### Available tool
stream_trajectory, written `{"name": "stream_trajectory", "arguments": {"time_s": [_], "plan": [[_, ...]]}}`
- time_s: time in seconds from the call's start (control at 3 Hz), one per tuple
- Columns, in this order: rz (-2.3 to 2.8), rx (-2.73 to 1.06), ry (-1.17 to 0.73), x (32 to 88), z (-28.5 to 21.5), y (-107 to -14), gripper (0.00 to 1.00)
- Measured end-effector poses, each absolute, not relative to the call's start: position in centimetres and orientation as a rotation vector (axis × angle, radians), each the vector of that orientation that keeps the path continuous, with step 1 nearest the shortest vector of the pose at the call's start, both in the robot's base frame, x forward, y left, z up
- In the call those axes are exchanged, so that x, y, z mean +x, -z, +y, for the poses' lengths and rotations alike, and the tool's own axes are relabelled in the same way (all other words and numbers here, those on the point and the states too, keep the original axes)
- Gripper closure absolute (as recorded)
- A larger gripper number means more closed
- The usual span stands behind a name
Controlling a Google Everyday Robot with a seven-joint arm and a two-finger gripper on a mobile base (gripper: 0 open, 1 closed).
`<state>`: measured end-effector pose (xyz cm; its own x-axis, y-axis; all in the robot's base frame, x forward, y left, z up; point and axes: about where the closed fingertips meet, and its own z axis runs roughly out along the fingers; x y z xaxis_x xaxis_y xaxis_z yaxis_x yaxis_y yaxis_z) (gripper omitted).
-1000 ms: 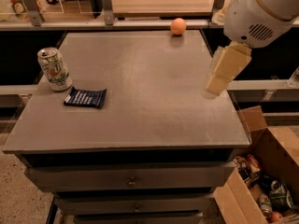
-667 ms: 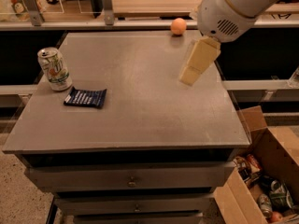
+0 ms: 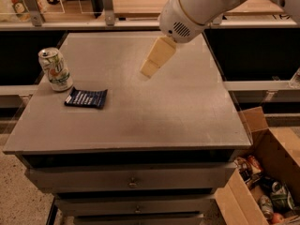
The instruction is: Pick 7up can
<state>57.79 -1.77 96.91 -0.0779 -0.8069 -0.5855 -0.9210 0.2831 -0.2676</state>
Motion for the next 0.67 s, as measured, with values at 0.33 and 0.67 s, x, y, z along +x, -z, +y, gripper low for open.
{"name": "stream_trajectory", "arguments": {"time_s": [0.33, 0.67], "plan": [[1.849, -1.511, -0.338, 58.6, 1.8, -96.5, 0.00], [1.777, -1.503, -0.440, 58.4, 5.7, -96.6, 0.00]]}}
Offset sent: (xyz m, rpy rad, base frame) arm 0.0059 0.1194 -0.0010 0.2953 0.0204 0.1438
